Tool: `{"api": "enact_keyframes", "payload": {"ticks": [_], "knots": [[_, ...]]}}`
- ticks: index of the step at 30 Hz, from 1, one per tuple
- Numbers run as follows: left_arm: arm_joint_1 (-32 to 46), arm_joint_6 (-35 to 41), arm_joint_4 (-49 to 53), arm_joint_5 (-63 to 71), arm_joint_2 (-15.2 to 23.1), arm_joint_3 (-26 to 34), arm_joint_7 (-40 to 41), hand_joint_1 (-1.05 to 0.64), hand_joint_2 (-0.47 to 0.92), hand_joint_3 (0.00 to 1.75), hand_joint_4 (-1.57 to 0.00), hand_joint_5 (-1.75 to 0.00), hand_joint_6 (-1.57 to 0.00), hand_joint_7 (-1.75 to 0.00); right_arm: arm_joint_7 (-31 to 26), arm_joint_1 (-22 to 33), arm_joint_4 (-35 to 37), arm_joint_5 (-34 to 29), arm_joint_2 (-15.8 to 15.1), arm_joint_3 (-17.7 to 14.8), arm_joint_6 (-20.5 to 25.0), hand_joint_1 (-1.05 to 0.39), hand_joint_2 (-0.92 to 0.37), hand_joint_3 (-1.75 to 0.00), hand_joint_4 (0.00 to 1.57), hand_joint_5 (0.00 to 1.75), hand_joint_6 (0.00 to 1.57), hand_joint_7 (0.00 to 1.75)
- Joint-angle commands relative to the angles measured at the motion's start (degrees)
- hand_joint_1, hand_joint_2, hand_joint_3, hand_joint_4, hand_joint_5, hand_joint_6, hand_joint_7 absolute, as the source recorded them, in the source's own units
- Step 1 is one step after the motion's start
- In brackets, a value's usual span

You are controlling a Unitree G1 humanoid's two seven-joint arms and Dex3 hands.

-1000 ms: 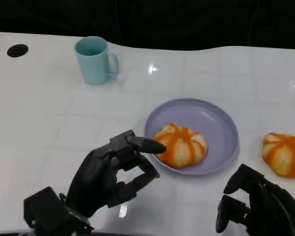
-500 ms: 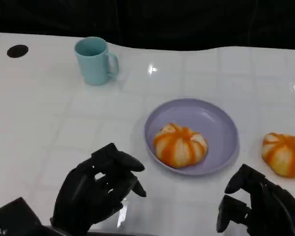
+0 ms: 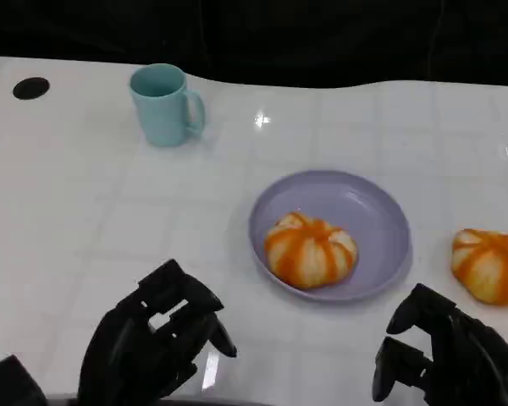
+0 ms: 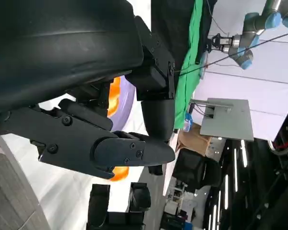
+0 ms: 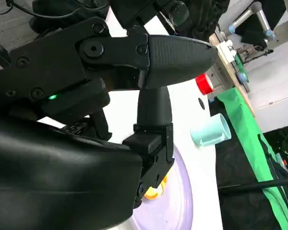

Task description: Grasp the bread from the table and place it into the plate.

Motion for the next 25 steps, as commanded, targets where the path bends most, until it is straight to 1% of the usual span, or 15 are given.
{"api": "enact_keyframes", "payload": {"ticks": [1, 9, 19, 25], "knots": [[1.0, 0.8, -0.4, -0.7, 0.2, 1.2, -0.8, -0.52, 0.92, 0.34, -0.64, -1.75, -0.48, -1.57, -0.4, 0.3, -1.3, 0.2, -0.6, -0.3, 0.2, -0.53, -0.92, -0.5, 0.75, 1.75, 0.46, 1.75], [0.5, 0.9, 1.2, -1.8, -0.5, 2.9, -2.5, -0.51, 0.92, 0.34, -0.65, -1.75, -0.47, -1.6, -0.3, 0.4, -1.4, 0.5, -0.7, -0.4, 0.2, -0.53, -0.92, -0.5, 0.75, 1.75, 0.45, 1.75], [-0.1, 0.8, 2.6, -1.4, -1.4, 3.6, -2.9, -0.53, 0.92, 0.33, -0.67, -1.75, -0.5, -1.56, 0.3, 0.1, -0.8, 1.0, -1.4, -1.1, -0.1, -0.54, -0.92, -0.5, 0.76, 1.75, 0.46, 1.75], [-0.6, 0.5, 3.8, -1.1, -1.7, 4.1, -2.9, -0.54, 0.92, 0.32, -0.68, -1.75, -0.51, -1.55, 0.0, -0.3, -0.4, 1.8, -1.3, -1.5, 0.6, -0.53, -0.92, -0.49, 0.76, 1.75, 0.46, 1.75]]}}
